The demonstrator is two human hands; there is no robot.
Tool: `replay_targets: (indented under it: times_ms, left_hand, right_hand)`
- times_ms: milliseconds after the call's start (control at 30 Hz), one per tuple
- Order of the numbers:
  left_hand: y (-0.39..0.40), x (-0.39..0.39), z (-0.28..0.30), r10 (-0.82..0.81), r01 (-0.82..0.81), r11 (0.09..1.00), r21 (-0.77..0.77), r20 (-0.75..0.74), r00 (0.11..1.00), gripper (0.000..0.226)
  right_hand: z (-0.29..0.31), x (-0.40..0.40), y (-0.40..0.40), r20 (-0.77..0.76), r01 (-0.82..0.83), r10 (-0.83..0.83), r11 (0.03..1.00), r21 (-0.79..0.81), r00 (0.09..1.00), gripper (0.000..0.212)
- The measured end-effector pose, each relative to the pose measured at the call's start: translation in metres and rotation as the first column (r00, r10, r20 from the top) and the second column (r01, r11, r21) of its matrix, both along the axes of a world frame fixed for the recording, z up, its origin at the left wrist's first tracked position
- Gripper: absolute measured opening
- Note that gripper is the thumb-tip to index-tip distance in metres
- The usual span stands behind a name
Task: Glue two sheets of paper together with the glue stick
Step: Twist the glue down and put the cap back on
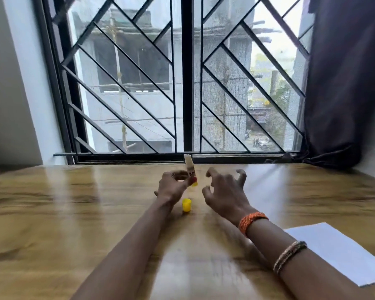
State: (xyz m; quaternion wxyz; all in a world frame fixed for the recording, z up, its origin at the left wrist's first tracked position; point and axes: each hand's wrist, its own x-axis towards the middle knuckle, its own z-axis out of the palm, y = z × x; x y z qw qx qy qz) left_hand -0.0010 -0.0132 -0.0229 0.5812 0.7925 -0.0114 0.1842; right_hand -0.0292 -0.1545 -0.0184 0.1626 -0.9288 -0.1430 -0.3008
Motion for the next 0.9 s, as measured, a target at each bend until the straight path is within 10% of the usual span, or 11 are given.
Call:
replay_targets:
  times_ms: [400,700,900]
  left_hand:
    - [-0.001,-0.040,0.039,-0.364,0.333,0.876,-0.350,-0.025,0.931,0.023]
    - [-0.010,-0.047,0.051,-0.217,0.132,0.944,-0.301,-0.270,0.938,0.026]
    - [0.000,-0.052,0.053,-0.350,0.236,0.883,-0.405,-0.235,0.907,0.029]
  right_hand:
    - [0.022,-0.030,0.015,0.448,-0.248,0.186,0.965,0.082,0.874,0.015]
    - [0.027,-0.026,-0.002,0.602,0.016,0.201,0.942,-0.336,0.773,0.023]
    - [0.029,-0.034,0.007,0.483,-0.141,0.167,0.986,-0.090,0.860,0.015]
